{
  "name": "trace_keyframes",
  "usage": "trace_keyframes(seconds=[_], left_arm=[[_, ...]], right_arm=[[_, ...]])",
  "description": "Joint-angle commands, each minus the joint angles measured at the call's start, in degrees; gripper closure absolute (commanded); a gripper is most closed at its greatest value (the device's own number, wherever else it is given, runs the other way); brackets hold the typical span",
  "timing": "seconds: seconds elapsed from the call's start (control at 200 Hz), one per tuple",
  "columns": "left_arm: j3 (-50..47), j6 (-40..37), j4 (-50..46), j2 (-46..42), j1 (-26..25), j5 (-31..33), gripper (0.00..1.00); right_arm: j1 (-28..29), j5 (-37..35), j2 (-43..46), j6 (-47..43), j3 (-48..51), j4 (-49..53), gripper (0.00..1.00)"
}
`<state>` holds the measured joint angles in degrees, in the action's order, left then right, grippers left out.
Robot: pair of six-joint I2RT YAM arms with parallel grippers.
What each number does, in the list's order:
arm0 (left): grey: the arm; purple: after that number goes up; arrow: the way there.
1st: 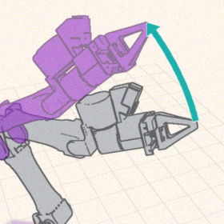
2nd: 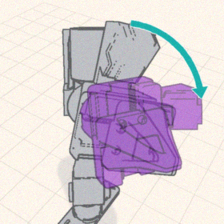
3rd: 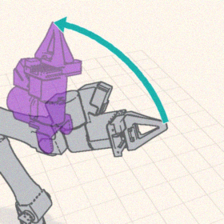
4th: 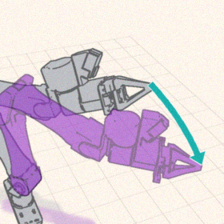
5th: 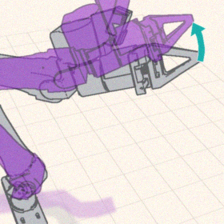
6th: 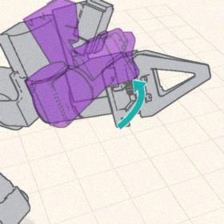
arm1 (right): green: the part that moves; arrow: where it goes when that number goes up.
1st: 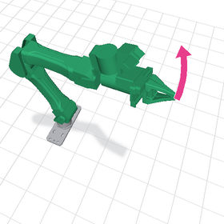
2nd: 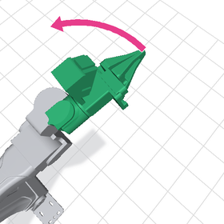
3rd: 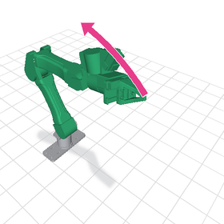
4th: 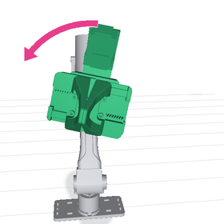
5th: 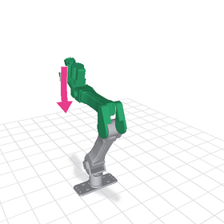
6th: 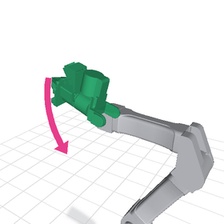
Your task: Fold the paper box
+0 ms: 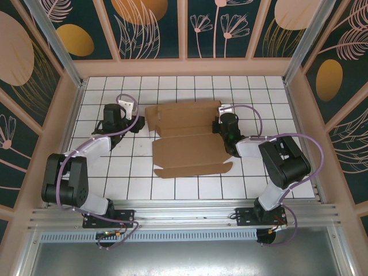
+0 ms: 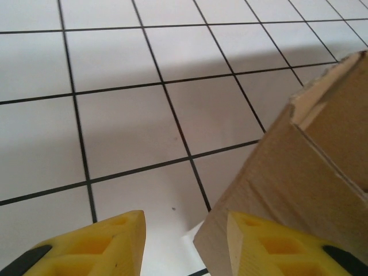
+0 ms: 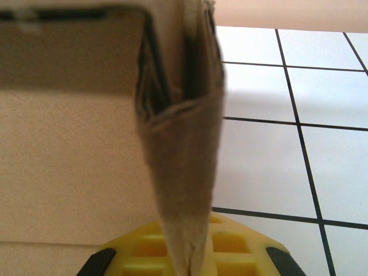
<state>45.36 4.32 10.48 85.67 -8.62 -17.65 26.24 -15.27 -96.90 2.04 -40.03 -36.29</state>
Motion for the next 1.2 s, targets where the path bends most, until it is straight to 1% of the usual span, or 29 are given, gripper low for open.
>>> trace_keyframes(seconds=[0.0,0.16,0.34,0.54,0.696,0.921,1.071,1.191], left_arm=[[0.08,-3.13,1.71,-0.27,-1.28,-3.35,0.58],[0.04,-3.97,2.14,0.49,-2.31,-3.53,0.58],[2.33,-7.12,-0.15,2.22,-5.17,-4.45,0.59],[2.32,-8.10,0.54,2.44,-5.85,-5.21,0.60],[3.10,-8.21,1.36,2.83,-6.62,-2.72,0.60],[5.83,-10.67,1.01,5.02,-8.42,-2.11,0.61],[5.92,-11.65,2.46,5.46,-9.60,0.77,0.61],[5.66,-11.50,4.28,5.73,-10.29,4.43,0.61]], right_arm=[[-0.14,1.00,1.28,0.77,-0.84,2.38,1.00],[-0.14,1.17,1.06,1.11,-0.92,2.44,1.00],[-0.09,1.39,0.88,1.21,-1.18,2.90,1.00],[-0.05,1.51,0.84,1.21,-1.28,3.07,1.00],[-0.05,1.82,0.78,1.21,-1.45,3.07,1.00],[0.25,1.60,0.89,1.21,-1.57,3.23,1.00],[0.87,0.95,1.21,0.86,-1.20,2.72,1.00],[1.52,0.32,1.33,0.68,-0.57,1.77,1.00]])
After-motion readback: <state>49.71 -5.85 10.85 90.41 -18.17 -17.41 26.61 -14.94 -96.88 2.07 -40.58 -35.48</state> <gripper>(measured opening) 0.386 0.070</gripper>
